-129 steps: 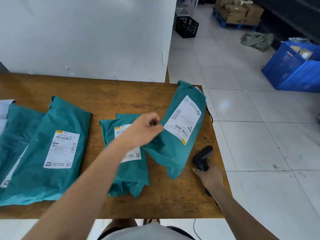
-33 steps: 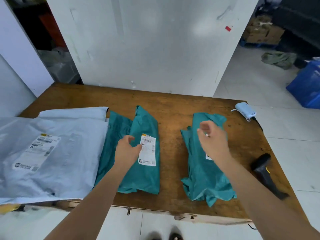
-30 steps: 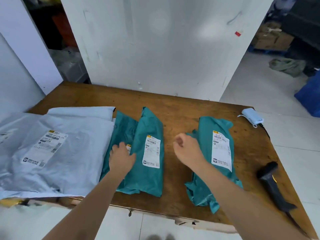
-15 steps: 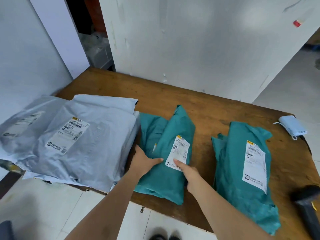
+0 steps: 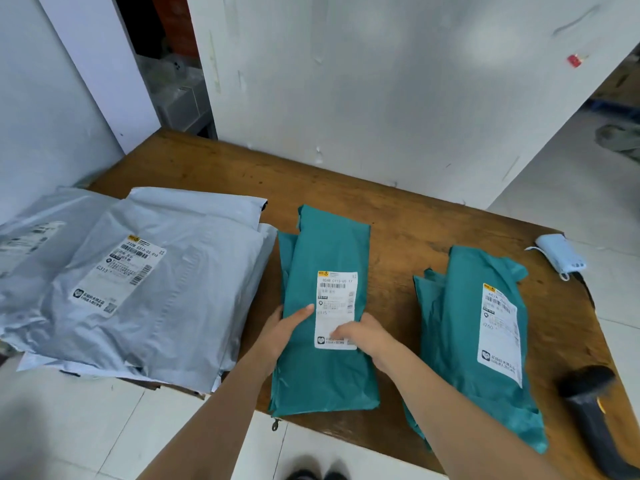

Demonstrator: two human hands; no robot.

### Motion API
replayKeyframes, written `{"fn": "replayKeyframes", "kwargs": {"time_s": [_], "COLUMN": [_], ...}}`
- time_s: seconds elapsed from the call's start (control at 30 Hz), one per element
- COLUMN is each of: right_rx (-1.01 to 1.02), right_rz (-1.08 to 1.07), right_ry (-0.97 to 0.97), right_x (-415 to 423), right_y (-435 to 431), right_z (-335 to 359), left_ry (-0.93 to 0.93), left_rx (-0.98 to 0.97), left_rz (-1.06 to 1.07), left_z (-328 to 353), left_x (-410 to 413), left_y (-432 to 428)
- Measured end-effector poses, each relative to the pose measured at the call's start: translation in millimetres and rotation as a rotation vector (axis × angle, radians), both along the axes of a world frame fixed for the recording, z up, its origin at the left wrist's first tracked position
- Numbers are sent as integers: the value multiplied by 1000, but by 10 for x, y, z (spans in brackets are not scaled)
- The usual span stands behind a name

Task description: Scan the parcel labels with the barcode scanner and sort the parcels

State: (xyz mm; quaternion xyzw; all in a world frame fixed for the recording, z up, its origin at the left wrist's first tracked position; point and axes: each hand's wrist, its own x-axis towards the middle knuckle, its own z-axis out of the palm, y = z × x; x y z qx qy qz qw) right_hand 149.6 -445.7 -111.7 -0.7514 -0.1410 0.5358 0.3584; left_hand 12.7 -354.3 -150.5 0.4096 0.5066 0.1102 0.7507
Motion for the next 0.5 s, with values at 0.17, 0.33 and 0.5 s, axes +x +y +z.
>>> {"fn": "replayKeyframes", "kwargs": {"time_s": [0.17,0.33,0.5], "right_rx": [-16,-54,-369], "right_rz": [-375,-513,-312], "right_ry": [177,-54,-441], "right_x": [-10,-133,-232], "right_y": [-4,-159,-374], "right_z": [-176,-233,-328], "left_ry": [19,-200,33], "left_rx": [31,-305,-58], "left_rz": [10,-37,-198], "left_z": [3,84,-72], "left_x": [46,42,265], "left_y": [-59,-74,-233]}}
